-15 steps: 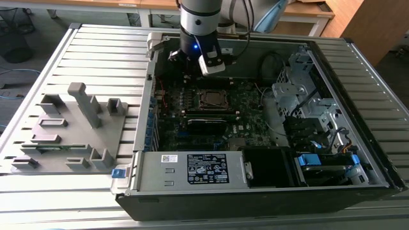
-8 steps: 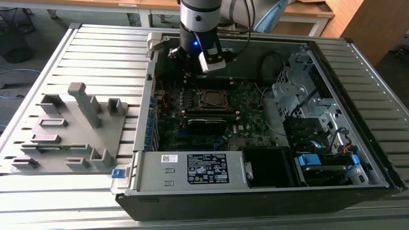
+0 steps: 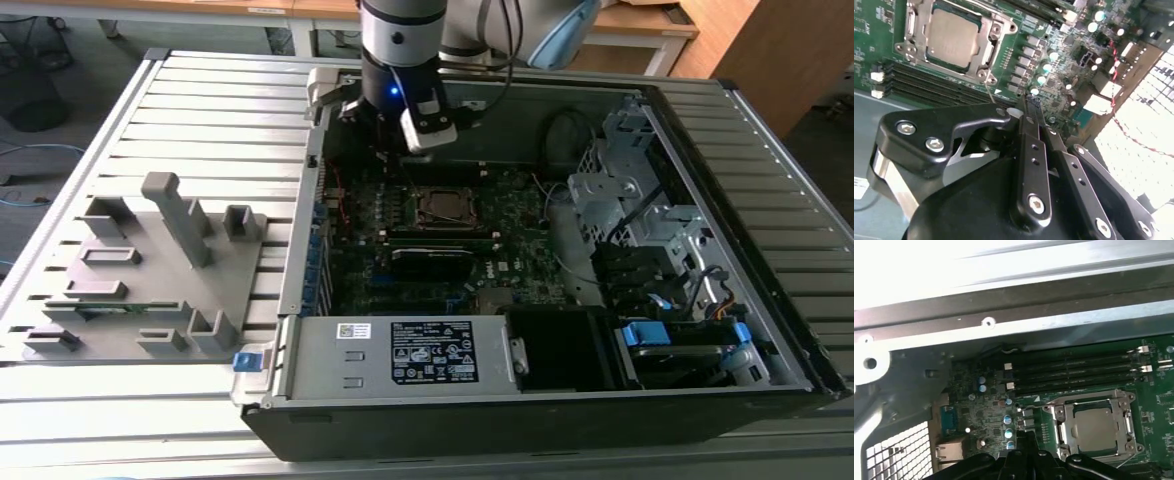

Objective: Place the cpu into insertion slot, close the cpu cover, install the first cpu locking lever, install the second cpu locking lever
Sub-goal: 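Install the first cpu locking lever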

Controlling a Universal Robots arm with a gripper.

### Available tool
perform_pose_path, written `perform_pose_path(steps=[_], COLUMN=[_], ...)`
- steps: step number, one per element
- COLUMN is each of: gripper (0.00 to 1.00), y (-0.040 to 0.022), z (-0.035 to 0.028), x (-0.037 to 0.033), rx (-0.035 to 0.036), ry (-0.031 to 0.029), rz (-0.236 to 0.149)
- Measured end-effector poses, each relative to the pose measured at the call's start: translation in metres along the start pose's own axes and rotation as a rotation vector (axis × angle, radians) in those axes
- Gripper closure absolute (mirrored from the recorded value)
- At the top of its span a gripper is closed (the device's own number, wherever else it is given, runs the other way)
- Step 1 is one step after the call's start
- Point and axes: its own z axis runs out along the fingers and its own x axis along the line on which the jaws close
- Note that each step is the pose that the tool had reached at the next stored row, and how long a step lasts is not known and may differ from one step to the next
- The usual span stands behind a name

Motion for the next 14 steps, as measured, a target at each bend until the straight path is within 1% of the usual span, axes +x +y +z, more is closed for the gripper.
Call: perform_pose_path(steps=[1, 4, 5, 6, 13, 14], gripper=[0.90, 0.90, 0.90, 0.90, 0.90, 0.90], y=[-0.0002, -0.0011, -0.0014, -0.0017, -0.0037, -0.0039], z=[0.0000, -0.0001, 0.0000, 0.0000, 0.0011, 0.0012], x=[0.0003, 0.0008, 0.0011, 0.0018, 0.0090, 0.0096], rx=[-0.0048, -0.0530, -0.0640, -0.0677, -0.0737, -0.0771], ry=[0.0008, 0.0081, 0.0096, 0.0102, 0.0111, 0.0118], rz=[0.000, -0.001, -0.002, -0.002, -0.002, -0.002])
